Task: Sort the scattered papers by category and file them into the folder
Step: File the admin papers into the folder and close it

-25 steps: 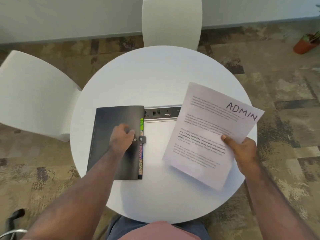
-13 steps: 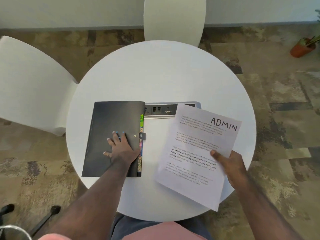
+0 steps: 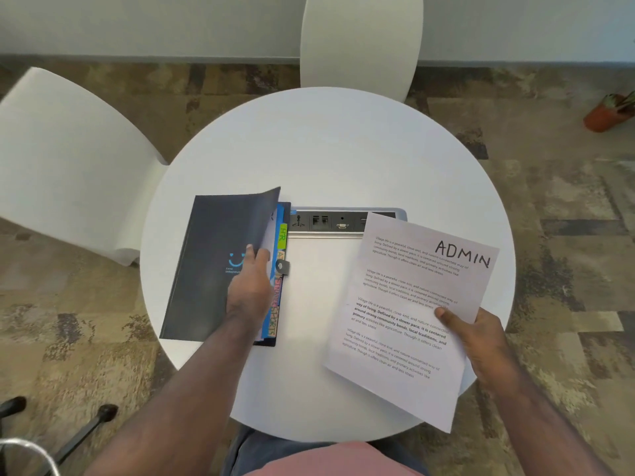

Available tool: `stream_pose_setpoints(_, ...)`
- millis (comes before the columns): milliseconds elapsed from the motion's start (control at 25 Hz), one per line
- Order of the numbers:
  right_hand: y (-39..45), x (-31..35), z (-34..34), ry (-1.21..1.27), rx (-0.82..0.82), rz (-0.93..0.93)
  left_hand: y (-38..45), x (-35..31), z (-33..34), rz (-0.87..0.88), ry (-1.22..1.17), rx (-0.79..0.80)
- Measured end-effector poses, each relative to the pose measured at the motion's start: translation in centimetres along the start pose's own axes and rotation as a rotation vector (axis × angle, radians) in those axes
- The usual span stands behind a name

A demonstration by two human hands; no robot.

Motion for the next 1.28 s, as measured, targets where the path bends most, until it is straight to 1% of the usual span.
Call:
stream_pose_setpoints(160, 0.4, 0.1, 0.5, 0.021, 0.027, 0.000, -1.0, 1.7, -3.6, -0.023, -0.129, -0.090)
stream_pose_setpoints(320, 1.1, 0.4, 1.8, 0.036, 0.055, 0.000, -2.4, 1.8, -5.9, -0.021, -0.072, -0.234)
stream_pose_setpoints(360, 1.3, 0.5, 2.2, 0.037, 0.062, 0.001, -2.5, 1.9, -6.0, -0.036, -0.066, -0.233)
stream_pose_setpoints(480, 1.5, 0.9, 3.0, 0.045, 0.073, 0.001, -2.3, 2.7, -5.3, -0.093, -0.024, -0.157)
stream_pose_setpoints(640, 1.6, 1.2, 3.2, 0.041, 0.070, 0.002, -2.3, 3.2, -5.7, -0.105, 0.050, -0.245)
stream_pose_setpoints(760, 1.6, 1.3, 3.2, 0.036, 0.063, 0.007, -2.4, 3.0, -5.4, -0.128, 0.088, -0.225)
stream_pose_setpoints(840, 1.5, 1.5, 3.4, 0.056, 0.060, 0.009, -2.3, 3.1, -4.9, -0.138, 0.040, -0.204)
stream_pose_setpoints(920, 1.5, 2.1, 3.9, 0.096, 0.072, 0.009, -2.2, 3.0, -4.8, -0.108, -0.023, -0.212)
stream_pose_setpoints(1080, 2.2, 3.9, 6.0, 0.153, 0.130, -0.005, -2.2, 2.8, -5.1, -0.034, -0.078, -0.250)
stream_pose_setpoints(1200, 3.2, 5.5, 8.8, 0.111, 0.213, -0.014, -2.0, 3.0, -5.3, -0.005, -0.127, -0.242)
stream_pose_setpoints(1280, 4.0, 6.4, 11.2, 0.053, 0.287, -0.019, -1.6, 3.2, -5.3, 0.034, -0.161, -0.209)
Point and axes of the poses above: each hand's wrist, its own y-axis towards the middle knuckle, its own z-axis out of the palm, x = y × z, the point moved 8 cm from there along y, towards the middle knuckle, and after that the axes turned 9 degrees about x, right-handed, at the moved point
